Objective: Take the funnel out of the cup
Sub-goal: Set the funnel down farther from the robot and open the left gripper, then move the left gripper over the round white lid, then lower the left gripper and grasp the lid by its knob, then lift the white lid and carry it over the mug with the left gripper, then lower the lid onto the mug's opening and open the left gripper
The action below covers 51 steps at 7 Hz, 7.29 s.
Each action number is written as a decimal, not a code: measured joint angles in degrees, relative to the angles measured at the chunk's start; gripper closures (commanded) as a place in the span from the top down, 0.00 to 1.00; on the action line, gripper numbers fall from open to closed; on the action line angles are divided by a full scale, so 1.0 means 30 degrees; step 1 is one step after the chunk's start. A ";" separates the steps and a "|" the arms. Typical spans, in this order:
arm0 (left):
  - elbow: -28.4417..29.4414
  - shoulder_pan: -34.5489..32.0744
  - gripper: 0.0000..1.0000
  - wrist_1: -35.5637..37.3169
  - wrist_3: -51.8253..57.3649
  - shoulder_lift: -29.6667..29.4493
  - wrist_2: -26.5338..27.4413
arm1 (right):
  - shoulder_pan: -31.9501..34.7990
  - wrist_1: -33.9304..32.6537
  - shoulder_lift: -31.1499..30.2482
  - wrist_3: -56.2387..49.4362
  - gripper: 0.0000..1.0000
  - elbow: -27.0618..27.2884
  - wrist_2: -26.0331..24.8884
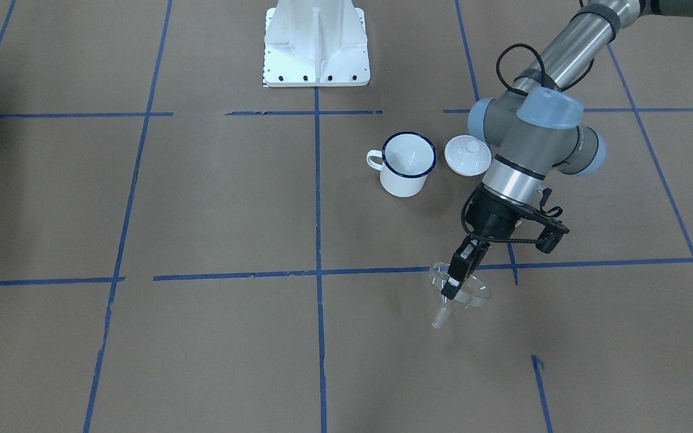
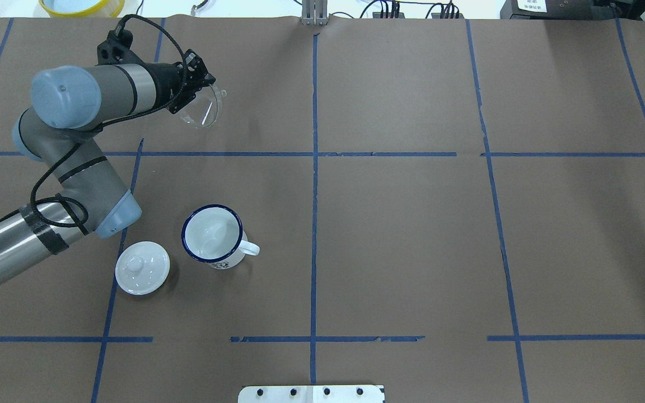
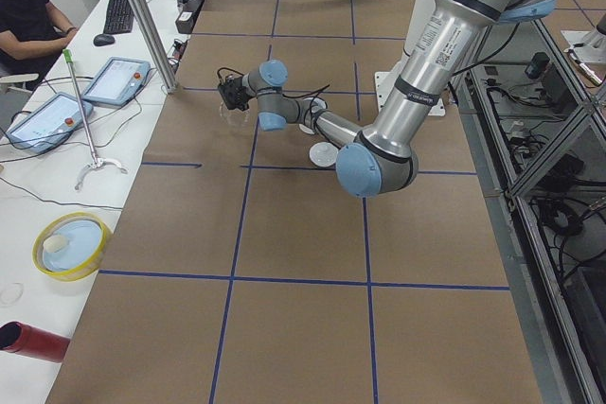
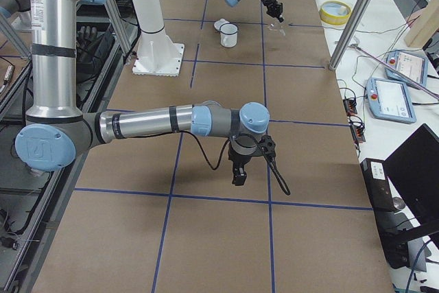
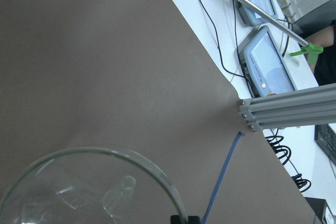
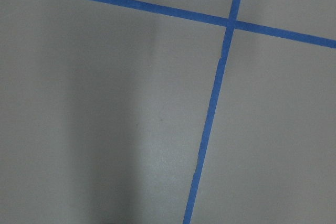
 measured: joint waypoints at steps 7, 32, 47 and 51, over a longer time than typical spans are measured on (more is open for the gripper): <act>0.2809 0.0498 0.99 -0.5594 -0.1599 0.0345 0.1545 | 0.0001 0.0001 -0.0001 0.0023 1.00 0.0000 0.0001; -1.4333 0.4198 0.00 1.8931 0.1449 0.8108 -0.5168 | 0.0000 0.0001 -0.0001 0.0017 1.00 0.0000 0.0000; -1.2418 0.4124 0.00 2.6782 0.2167 -0.0419 -0.6712 | 0.0000 0.0001 -0.0001 0.0017 1.00 0.0000 0.0000; -1.2387 0.4144 0.00 2.6706 0.2355 -0.0412 -0.6541 | 0.0000 0.0001 0.0000 0.0010 1.00 -0.0001 0.0000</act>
